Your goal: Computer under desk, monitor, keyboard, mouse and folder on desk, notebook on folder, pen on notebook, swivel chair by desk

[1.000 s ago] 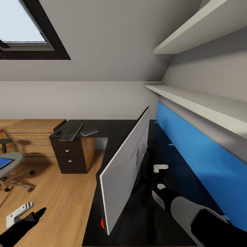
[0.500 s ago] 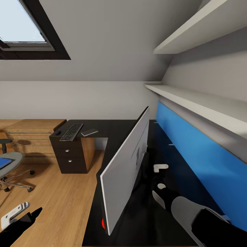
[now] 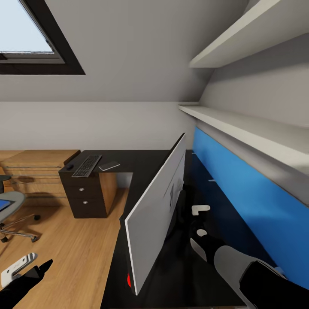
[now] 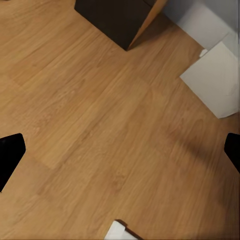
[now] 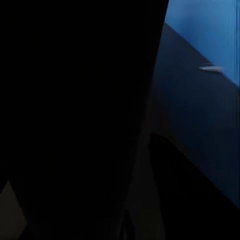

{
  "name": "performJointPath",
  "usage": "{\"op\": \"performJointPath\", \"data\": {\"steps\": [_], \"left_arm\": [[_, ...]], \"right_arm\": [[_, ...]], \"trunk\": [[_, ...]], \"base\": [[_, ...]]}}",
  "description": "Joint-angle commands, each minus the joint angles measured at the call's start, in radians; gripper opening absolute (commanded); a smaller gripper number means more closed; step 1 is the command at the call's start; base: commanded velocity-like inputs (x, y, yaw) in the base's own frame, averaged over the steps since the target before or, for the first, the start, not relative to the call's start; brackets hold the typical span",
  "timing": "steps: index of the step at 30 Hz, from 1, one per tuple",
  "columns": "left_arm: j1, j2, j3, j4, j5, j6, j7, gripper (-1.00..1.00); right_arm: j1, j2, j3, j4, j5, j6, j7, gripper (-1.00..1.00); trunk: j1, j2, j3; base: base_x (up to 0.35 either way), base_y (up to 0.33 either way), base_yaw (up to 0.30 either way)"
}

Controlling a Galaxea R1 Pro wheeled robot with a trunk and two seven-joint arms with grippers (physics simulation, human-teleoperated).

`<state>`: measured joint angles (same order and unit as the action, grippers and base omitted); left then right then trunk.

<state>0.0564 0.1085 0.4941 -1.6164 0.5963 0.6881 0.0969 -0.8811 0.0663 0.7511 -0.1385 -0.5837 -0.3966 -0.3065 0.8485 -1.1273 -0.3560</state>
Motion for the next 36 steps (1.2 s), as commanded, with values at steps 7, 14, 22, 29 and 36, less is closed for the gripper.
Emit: {"op": "performJointPath", "data": {"steps": [7, 14, 22, 29, 36], "left_arm": [[0.000, 0.000, -0.001, -0.002, 0.011, 0.004, 0.010, 1.00], [0.000, -0.001, -0.001, -0.002, 0.011, 0.004, 0.010, 1.00], [0.000, -0.001, -0.001, -0.002, 0.011, 0.004, 0.010, 1.00], [0.000, -0.002, -0.002, -0.002, 0.011, 0.005, 0.010, 1.00], [0.000, -0.004, -0.005, -0.002, 0.010, 0.004, 0.010, 1.00]], "right_arm": [[-0.001, 0.000, 0.020, 0.015, -0.024, -0.008, -0.006, -1.00], [-0.001, 0.000, 0.020, 0.014, -0.024, -0.009, -0.006, -1.00], [-0.001, 0.000, 0.020, 0.014, -0.025, -0.010, -0.007, -1.00], [-0.001, 0.000, 0.020, 0.016, -0.025, -0.008, -0.006, -1.00], [-0.001, 0.000, 0.020, 0.014, -0.025, -0.009, -0.006, -1.00]], "trunk": [[0.000, -0.001, 0.002], [0.000, -0.001, 0.004], [0.000, -0.001, 0.005], [0.000, -0.001, 0.005], [0.000, -0.001, 0.005]], "base": [[0.000, 0.000, -0.251], [0.000, 0.000, -0.236], [0.000, 0.000, -0.043], [0.000, 0.000, -0.002], [0.000, -0.182, 0.000]]}}
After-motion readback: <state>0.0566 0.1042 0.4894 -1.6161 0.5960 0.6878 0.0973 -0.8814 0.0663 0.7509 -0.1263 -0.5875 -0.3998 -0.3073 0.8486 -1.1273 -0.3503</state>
